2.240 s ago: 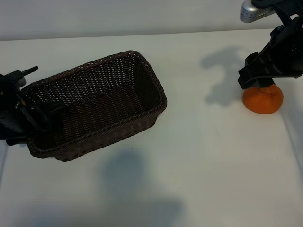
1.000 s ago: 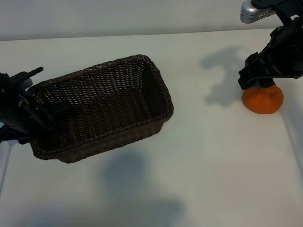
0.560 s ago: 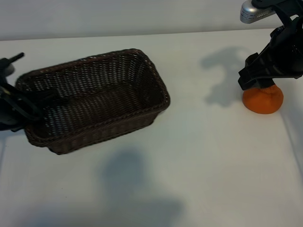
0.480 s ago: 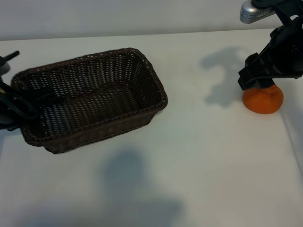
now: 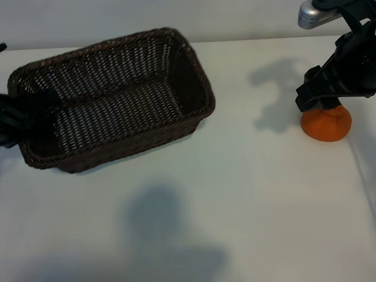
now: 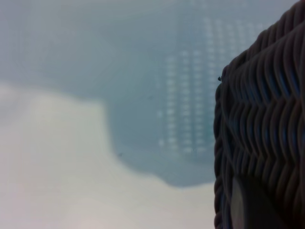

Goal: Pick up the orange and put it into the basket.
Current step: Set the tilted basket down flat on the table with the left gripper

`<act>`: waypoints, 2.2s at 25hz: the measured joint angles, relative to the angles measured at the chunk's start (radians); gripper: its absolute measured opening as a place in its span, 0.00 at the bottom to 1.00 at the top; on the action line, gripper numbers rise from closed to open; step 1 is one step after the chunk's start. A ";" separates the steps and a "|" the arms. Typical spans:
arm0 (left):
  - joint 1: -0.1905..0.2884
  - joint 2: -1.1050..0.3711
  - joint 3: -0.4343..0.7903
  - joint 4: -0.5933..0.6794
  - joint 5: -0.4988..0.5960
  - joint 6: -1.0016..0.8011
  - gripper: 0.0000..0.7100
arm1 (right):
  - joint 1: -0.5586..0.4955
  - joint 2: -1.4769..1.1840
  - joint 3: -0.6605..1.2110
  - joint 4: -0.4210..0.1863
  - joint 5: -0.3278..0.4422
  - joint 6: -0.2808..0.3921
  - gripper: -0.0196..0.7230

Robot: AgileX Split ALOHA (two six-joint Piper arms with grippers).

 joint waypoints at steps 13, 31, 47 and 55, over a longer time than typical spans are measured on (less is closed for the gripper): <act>0.001 0.171 -0.332 -0.077 0.254 0.230 0.21 | 0.000 0.000 0.000 0.000 0.000 0.000 0.83; -0.175 0.444 -0.505 -0.123 0.256 0.248 0.21 | 0.000 0.000 -0.001 0.000 0.000 0.000 0.83; -0.204 0.564 -0.505 -0.120 0.139 0.245 0.21 | 0.000 0.000 -0.001 0.000 0.000 0.000 0.83; -0.238 0.616 -0.507 -0.127 0.098 0.245 0.21 | 0.000 0.000 -0.001 0.000 0.000 0.000 0.83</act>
